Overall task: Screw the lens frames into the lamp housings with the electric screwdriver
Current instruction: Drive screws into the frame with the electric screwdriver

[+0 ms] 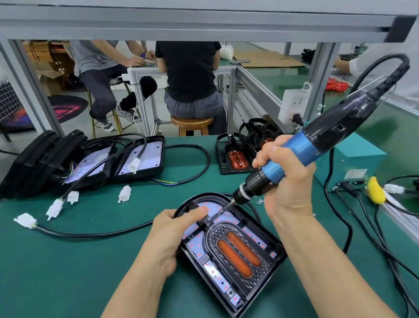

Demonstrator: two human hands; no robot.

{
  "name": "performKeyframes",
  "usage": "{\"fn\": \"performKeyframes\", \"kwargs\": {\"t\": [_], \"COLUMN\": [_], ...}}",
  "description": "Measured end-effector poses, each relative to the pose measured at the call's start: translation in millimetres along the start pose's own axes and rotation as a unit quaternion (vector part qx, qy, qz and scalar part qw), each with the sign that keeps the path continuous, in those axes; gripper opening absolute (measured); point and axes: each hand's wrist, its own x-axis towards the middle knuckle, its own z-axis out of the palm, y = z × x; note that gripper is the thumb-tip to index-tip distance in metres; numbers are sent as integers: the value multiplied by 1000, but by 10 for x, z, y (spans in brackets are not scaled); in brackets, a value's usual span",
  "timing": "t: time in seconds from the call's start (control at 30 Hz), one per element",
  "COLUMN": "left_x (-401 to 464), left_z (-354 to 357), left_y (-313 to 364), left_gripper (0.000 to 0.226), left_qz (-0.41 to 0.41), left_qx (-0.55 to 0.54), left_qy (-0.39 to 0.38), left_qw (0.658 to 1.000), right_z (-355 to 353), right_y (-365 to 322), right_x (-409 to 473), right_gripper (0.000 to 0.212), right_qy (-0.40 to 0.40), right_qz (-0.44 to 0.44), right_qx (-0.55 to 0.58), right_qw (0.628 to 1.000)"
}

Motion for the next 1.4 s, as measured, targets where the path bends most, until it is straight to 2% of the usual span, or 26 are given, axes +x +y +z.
{"fn": "performKeyframes", "kwargs": {"t": [0.13,0.23,0.37,0.47,0.53,0.63,0.77,0.83,1.03,1.13,1.27,1.4], "left_x": [19,26,39,33,32,36,47,39,49,39,26,23], "left_z": [35,46,51,63,57,54,65,71,75,90,98,111], "left_y": [-11,-31,-49,-49,-51,-59,-66,-66,-37,-31,-30,-27], "left_gripper": [43,43,38,30,28,21,16,10,12,10,9,11], "left_qz": [5,3,9,15,16,21,26,26,28,33,38,40], "left_qx": [-4,-6,-18,-23,-24,-19,-18,-19,-47,-48,-48,-48], "left_qy": [4,13,17,12,10,14,24,26,61,65,65,73], "left_qw": [1000,1000,1000,1000,1000,1000,999,999,997,996,996,995], "right_z": [32,20,-19,7,46,39,13,25,21,5,37,14], "right_y": [17,11,-53,-117,-126,-127,-177,-175,-122,-136,-129,-120], "right_x": [-25,-35,51,77,72,92,127,117,62,73,62,66], "right_gripper": [25,13,29,29,40,33,37,26,24,23,29,26], "right_qy": [-42,-110,-163,-187,-169,-129,-142,-135,-49,-53,-79,-92], "right_qz": [-13,2,92,79,59,71,118,114,103,120,90,75], "right_qx": [-35,-60,-65,-98,-114,-109,-106,-102,-101,-67,-84,-97], "right_qw": [998,992,980,974,977,983,977,979,988,989,989,988]}}
